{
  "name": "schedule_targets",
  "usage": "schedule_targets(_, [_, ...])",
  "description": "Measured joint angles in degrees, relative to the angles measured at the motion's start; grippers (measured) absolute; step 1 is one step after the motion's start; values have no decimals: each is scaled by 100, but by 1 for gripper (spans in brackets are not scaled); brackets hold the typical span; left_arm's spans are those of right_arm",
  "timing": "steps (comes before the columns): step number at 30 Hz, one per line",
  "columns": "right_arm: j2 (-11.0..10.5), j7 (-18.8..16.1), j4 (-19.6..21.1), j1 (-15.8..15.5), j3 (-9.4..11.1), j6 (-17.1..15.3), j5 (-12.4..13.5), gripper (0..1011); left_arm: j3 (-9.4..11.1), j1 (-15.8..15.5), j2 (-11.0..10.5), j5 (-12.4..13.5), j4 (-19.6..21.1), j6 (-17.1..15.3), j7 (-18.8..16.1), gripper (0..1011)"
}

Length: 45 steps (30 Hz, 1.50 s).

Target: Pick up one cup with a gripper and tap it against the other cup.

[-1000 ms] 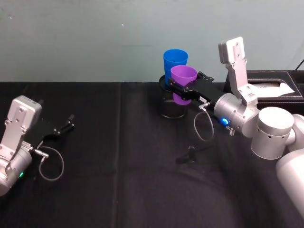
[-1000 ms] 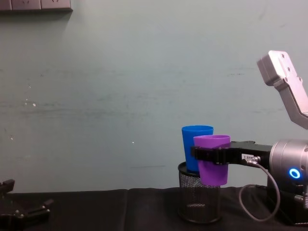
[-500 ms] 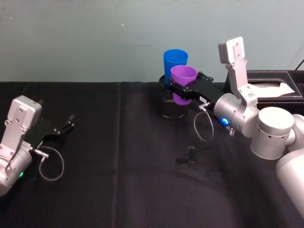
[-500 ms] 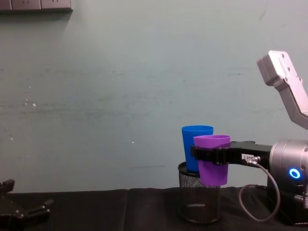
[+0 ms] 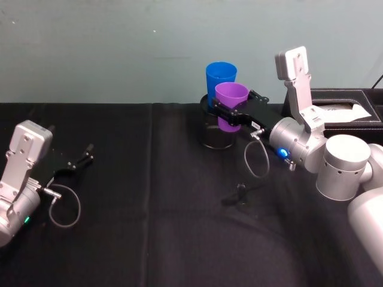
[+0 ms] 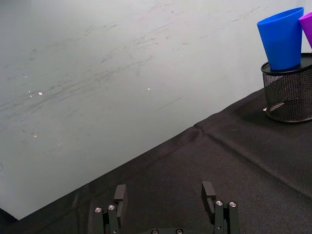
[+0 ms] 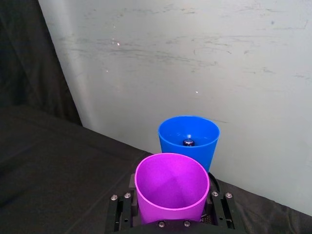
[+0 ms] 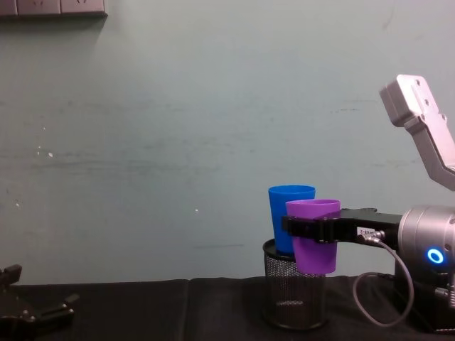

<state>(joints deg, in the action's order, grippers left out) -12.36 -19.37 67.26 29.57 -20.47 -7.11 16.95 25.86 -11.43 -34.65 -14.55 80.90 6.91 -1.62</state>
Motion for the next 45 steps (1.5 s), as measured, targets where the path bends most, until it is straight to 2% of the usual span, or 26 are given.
schedule_targets(45, [0, 0, 0, 0, 0, 0, 0, 731, 0, 0, 0, 0, 0, 0, 0, 1000])
